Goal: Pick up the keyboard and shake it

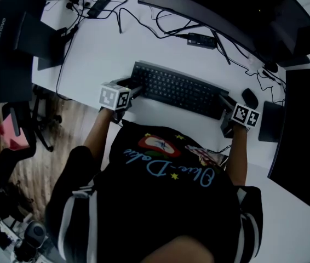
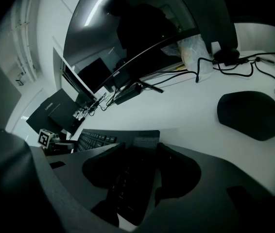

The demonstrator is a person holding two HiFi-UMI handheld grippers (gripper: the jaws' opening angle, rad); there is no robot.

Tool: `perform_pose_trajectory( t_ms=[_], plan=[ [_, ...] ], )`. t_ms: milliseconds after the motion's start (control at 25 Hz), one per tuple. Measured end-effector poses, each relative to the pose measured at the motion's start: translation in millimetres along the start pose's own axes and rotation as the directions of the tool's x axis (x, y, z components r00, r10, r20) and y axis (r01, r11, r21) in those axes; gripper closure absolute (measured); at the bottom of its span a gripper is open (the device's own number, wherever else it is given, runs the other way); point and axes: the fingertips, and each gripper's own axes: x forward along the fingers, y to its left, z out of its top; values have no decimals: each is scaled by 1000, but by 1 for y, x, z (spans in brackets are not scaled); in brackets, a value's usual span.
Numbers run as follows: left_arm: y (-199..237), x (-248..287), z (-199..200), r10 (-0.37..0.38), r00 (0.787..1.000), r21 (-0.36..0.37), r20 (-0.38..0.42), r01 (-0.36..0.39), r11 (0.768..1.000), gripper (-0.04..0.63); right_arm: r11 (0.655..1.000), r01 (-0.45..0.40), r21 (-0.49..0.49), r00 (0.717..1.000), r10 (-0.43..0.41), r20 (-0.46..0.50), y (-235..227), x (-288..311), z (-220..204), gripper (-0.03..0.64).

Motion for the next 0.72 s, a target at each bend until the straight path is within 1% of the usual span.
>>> perform_pose_trajectory(
  t_ms=[80,120,160,240,360,520,720],
  plan=[
    [0,0,0,15,1000,-16,16,-15,1000,342,1000,7,-9,1000,-7,0,0,0,-1,416],
    [2,-1,1,21,999,-32,27,-21,999,357,1000,10,-16,1000,-10,3,0,0,-1,417],
    [4,-1,2,26,999,-50,37,-24,998,386,1000,10,-22,1000,-10,12,0,0,-1,417],
    [7,-1,2,30,998,-69,48,-27,997,402,1000,7,-29,999,-5,36,0,0,-1,419],
    [7,-1,2,37,998,-57,46,-35,998,403,999,12,-36,998,-10,57,2,-2,-1,420],
    [7,-3,4,49,997,-40,62,-47,998,403,998,26,-62,997,-21,75,5,-7,0,420],
    [11,-9,6,63,995,-20,75,-62,998,405,993,5,-121,992,10,122,17,-12,4,426]
  ],
)
